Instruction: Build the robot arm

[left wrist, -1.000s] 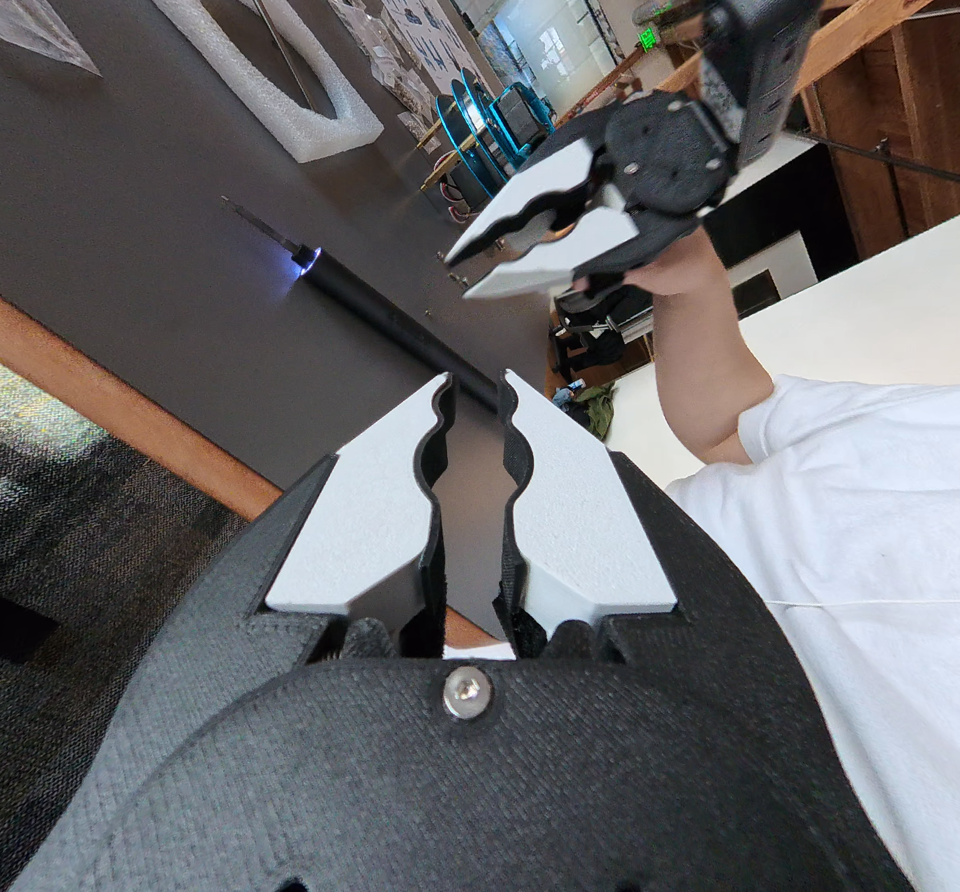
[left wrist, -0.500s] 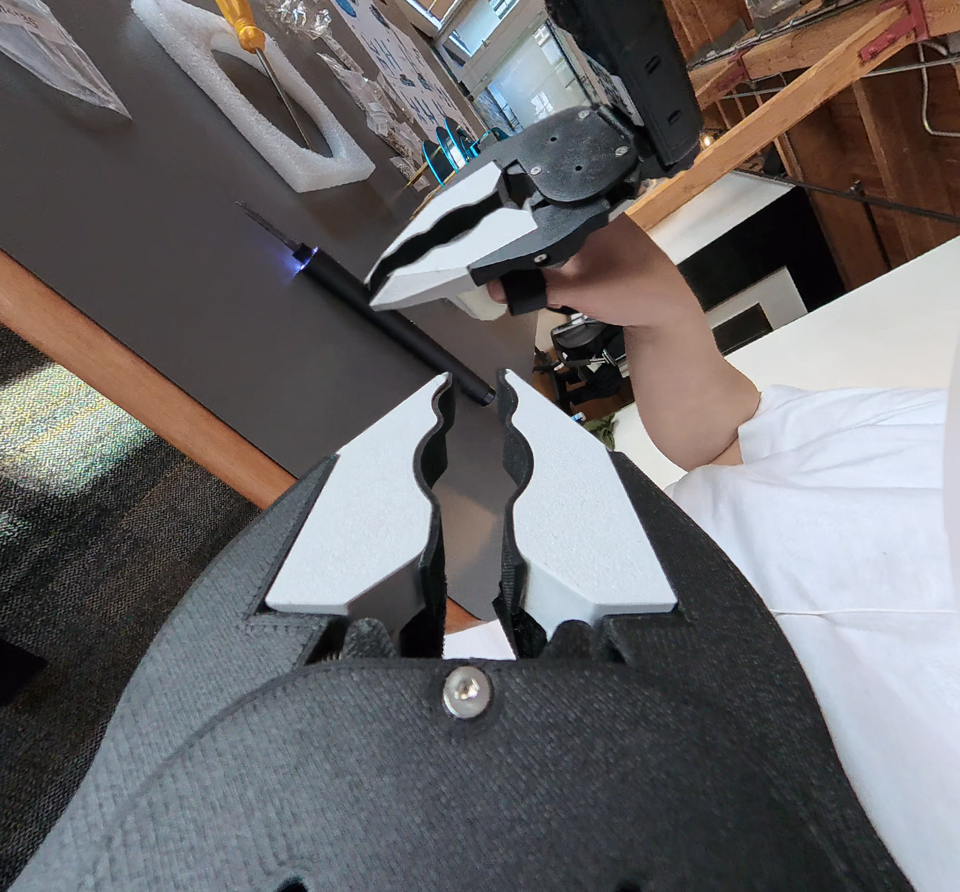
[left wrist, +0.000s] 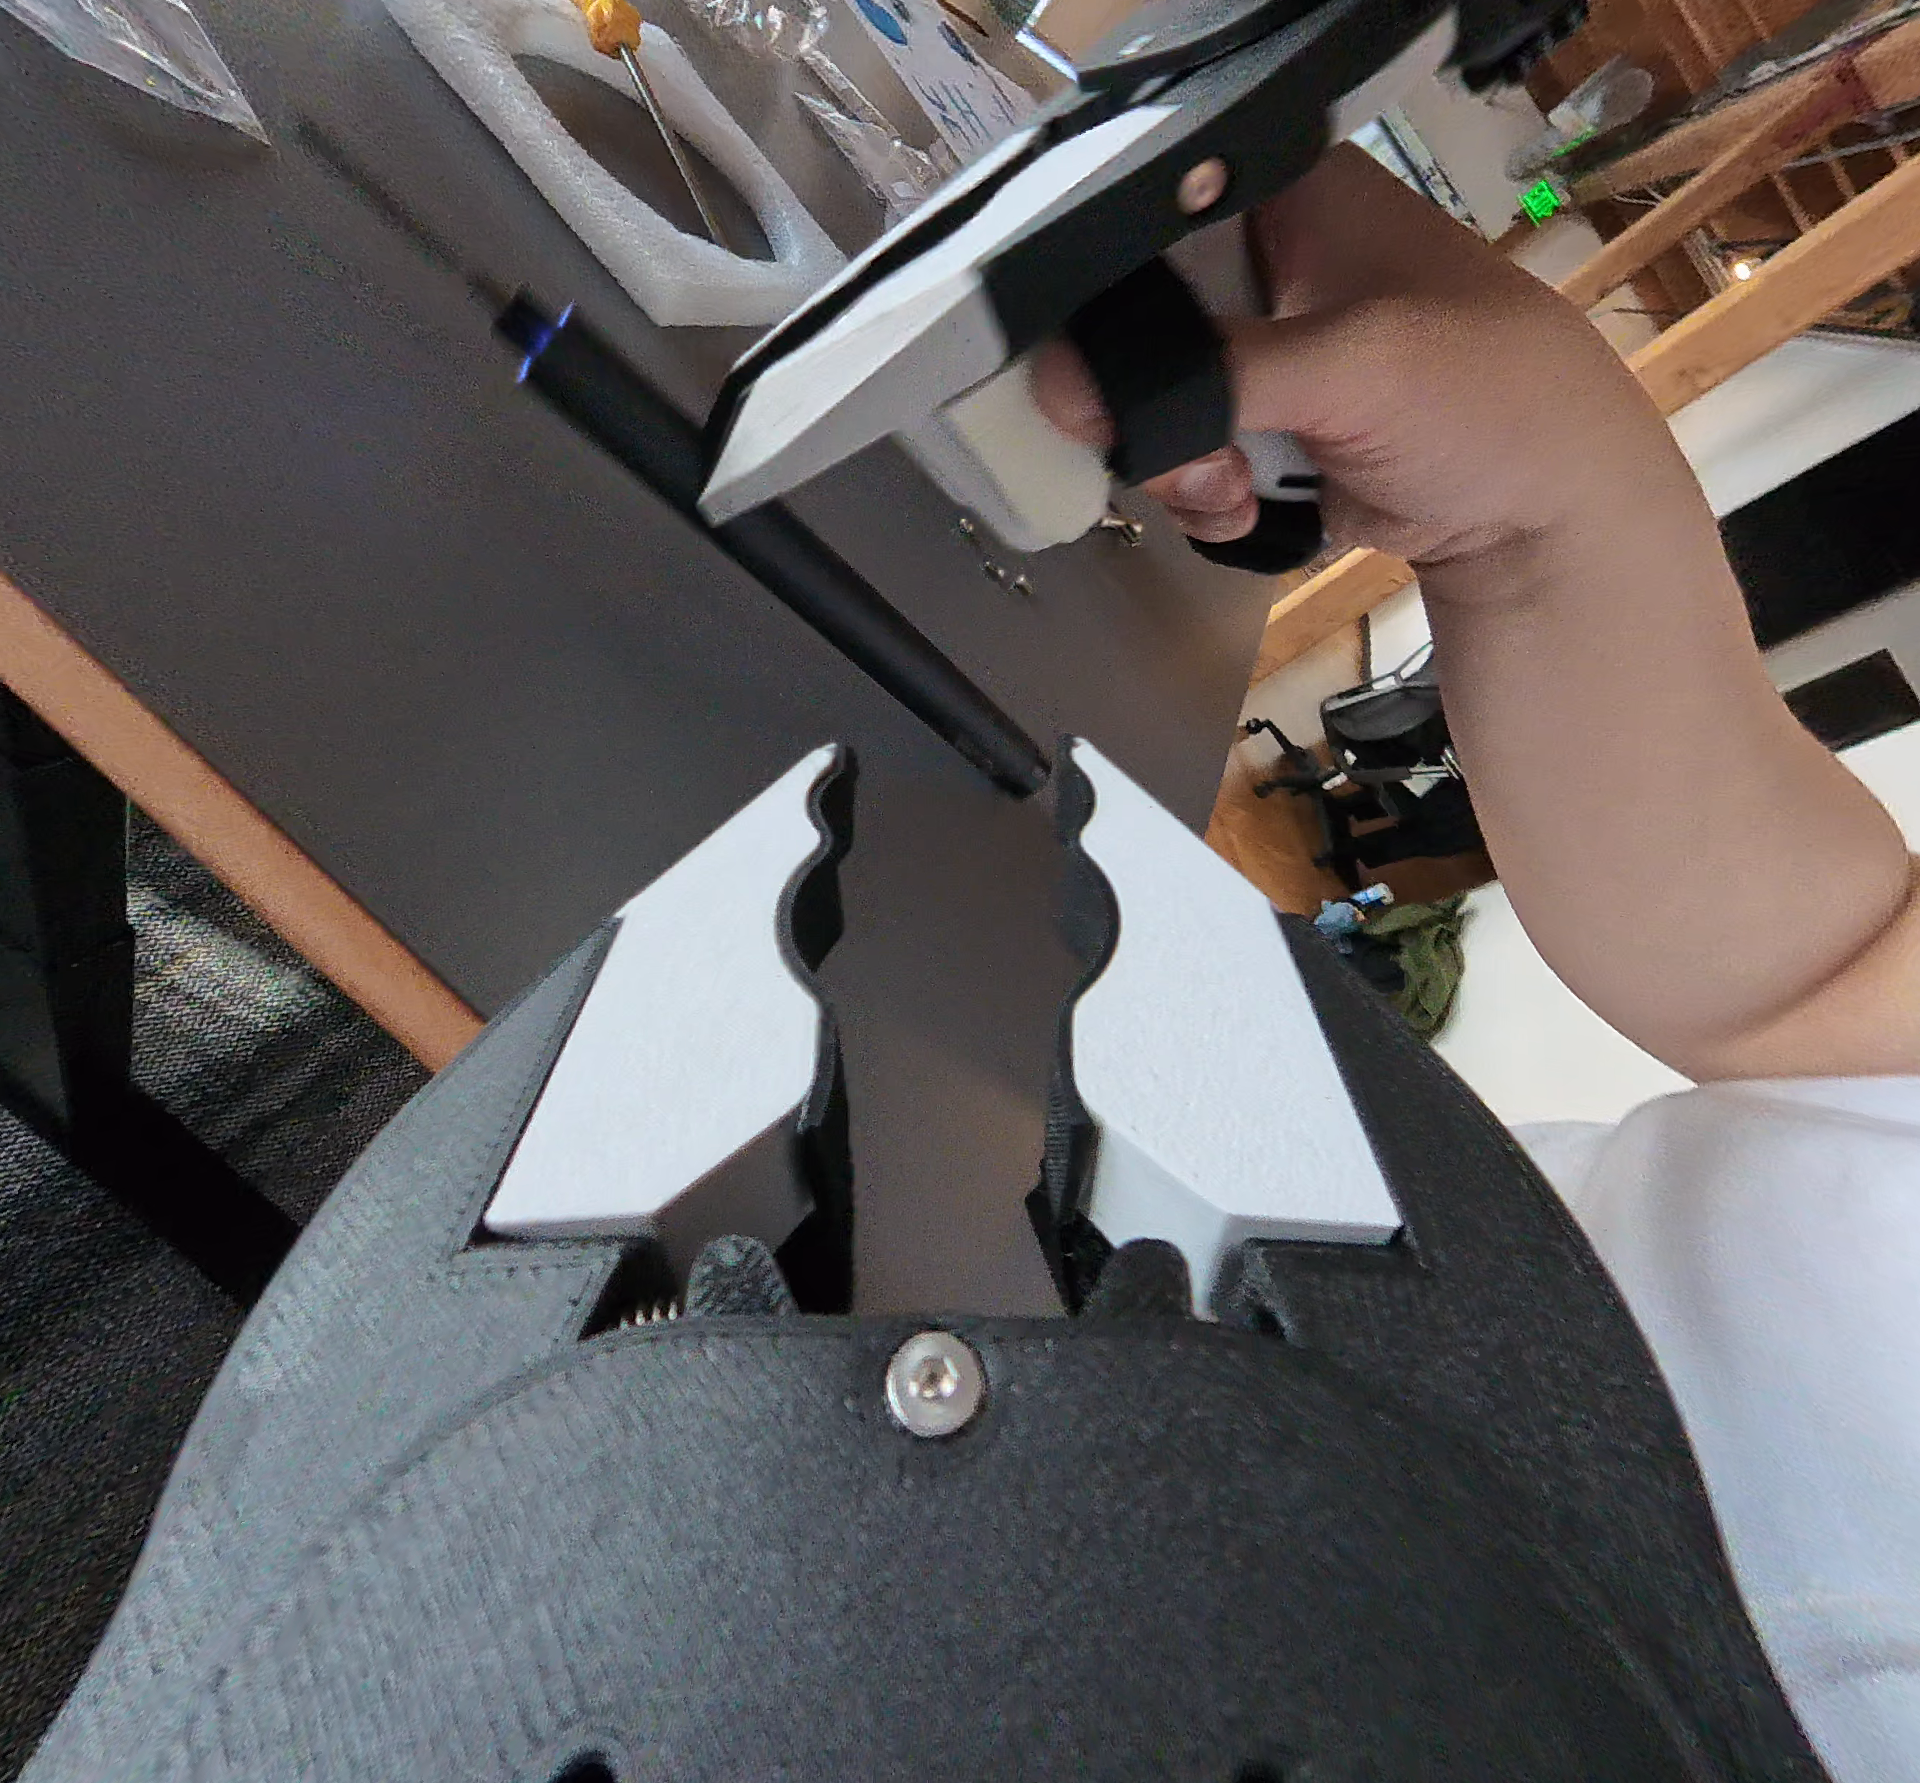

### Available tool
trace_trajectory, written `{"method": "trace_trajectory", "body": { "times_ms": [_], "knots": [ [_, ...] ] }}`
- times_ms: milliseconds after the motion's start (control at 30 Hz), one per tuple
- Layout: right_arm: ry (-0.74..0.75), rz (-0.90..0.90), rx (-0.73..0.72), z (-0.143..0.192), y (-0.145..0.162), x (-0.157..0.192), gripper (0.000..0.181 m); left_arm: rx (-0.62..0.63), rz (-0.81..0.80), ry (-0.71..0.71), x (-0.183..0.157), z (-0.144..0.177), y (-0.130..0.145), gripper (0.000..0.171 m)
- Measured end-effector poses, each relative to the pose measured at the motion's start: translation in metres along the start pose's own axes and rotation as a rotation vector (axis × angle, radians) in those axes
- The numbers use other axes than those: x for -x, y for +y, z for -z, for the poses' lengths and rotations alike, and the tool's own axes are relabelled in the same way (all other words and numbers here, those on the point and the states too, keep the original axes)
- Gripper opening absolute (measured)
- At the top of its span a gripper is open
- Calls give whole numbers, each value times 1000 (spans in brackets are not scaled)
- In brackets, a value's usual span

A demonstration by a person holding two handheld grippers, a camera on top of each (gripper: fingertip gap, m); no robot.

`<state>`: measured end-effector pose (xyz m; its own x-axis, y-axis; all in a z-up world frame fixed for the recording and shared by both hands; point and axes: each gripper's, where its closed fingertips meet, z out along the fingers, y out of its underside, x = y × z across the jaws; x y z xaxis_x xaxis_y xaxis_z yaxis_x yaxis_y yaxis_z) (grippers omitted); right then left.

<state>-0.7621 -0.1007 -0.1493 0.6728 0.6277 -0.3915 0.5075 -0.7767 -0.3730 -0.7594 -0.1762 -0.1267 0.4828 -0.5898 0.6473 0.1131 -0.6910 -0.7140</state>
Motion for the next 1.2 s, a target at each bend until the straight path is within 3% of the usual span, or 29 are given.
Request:
{"method": "trace_trajectory", "body": {
  "times_ms": [100, 167, 233, 333, 367, 433, 467, 567, 633, 767, 967, 1067, 1200],
  "knots": [
    [-236, -43, -210, 26, -10, 15, 17, -13, 6, -7, 2, -10, -2, 53],
    [-355, -22, -332, 44, -10, 23, 17, 1, 51, 96, -10, -19, -4, 59],
    [-451, 12, -431, 61, -4, 31, 17, 25, 103, 215, -27, -28, -6, 57],
    [-563, 29, -551, 81, 7, 35, 16, 118, 44, 187, -28, -50, 4, 54],
    [-583, 32, -587, 87, 12, 34, 15, 156, 36, 194, -31, -55, 10, 51],
    [-603, 14, -643, 92, 21, 26, 14, 242, 2, 164, -31, -62, 22, 16],
    [-651, 22, -667, 97, 27, 27, 0, 266, -12, 119, -27, -64, 27, 13],
    [-768, -48, -788, 115, 33, 18, 0, 326, 9, 49, -23, -66, 35, 12],
    [-694, -70, -769, 105, 39, 5, 0, 343, 39, 74, -28, -63, 36, 9],
    [-540, -127, -763, 90, 45, -4, 29, 454, -45, 6, -16, -62, 44, 9],
    [-349, -304, -824, 76, 53, -2, 37, 448, 33, 229, -29, -41, 27, 8],
    [-461, -453, -960, 76, 34, 23, 45, 611, 27, 370, -36, -8, 30, 9],
    [-564, -694, -1086, 59, 23, 42, 16, 864, 153, 500, -34, 37, 36, 9]
  ]
}}
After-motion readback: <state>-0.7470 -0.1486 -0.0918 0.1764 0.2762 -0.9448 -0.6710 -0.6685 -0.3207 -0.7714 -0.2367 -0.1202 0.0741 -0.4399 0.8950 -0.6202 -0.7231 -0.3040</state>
